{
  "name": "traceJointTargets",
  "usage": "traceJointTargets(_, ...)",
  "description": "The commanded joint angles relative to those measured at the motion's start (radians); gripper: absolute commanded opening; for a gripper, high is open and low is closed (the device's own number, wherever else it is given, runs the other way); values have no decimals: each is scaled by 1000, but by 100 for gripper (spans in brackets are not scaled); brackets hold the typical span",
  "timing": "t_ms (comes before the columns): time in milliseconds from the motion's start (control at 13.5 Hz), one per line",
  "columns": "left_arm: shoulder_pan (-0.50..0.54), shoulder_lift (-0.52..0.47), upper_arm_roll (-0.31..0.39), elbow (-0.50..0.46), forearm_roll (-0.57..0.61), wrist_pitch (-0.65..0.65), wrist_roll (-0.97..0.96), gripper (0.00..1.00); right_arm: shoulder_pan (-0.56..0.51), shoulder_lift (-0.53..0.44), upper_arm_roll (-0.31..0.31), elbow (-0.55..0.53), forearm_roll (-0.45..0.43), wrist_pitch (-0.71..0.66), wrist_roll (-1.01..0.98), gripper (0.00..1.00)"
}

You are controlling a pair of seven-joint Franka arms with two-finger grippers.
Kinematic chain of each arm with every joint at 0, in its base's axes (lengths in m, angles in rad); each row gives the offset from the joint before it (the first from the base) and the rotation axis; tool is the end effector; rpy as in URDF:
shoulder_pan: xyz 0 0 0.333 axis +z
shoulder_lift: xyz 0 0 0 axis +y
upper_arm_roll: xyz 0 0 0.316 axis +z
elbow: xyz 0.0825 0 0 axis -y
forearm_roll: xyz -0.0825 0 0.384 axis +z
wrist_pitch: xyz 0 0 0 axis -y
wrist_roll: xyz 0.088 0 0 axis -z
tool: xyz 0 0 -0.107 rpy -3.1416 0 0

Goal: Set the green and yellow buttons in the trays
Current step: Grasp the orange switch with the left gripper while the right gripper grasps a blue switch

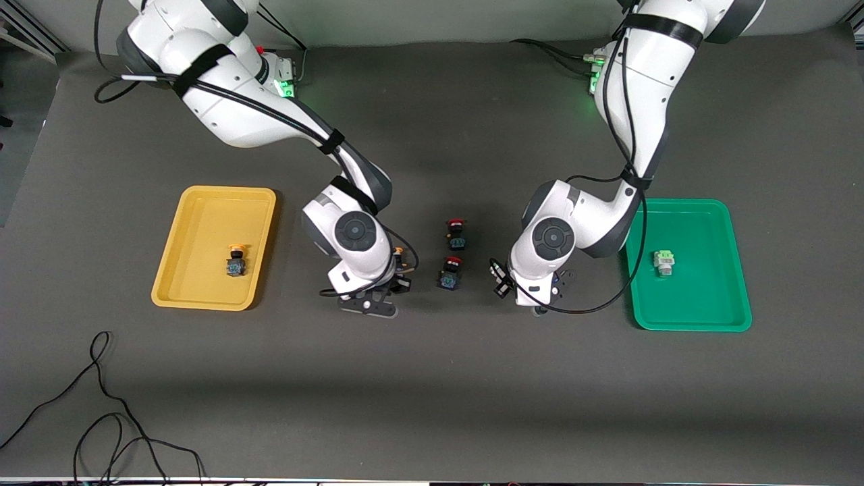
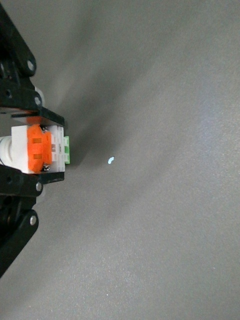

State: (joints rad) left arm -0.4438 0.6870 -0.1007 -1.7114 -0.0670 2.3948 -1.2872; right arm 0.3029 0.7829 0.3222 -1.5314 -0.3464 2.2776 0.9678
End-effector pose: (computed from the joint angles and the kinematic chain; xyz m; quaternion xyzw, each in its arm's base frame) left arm 0.5785 -0.3435 0.1928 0.9168 0.3956 -0.0438 0.0327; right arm 0.5993 0.3782 0.2105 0.9944 -0.1034 0.0185 0.0086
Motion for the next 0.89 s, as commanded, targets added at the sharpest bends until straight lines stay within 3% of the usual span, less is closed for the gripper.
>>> traceJointTargets(0, 0, -55, 13, 26, 29, -49, -18, 17, -27, -83, 8, -15, 116, -64, -106, 0)
traceJointTargets(148, 34, -119, 10, 94, 38, -205, 47, 15, -19, -70, 14, -27, 124, -50, -95, 99)
traceJointTargets(370, 98, -211, 7, 147, 21, -438, 274, 10, -18, -70, 46, -65, 126, -33, -109, 100)
traceJointTargets(591, 222, -299, 7, 110, 18, -593, 593, 9, -16, -67, 52, -119, 121, -3, -112, 100)
traceJointTargets(813, 408, -389, 9, 23, 7, -652, 913, 9, -5, -54, 52, -165, 113, 77, -113, 100)
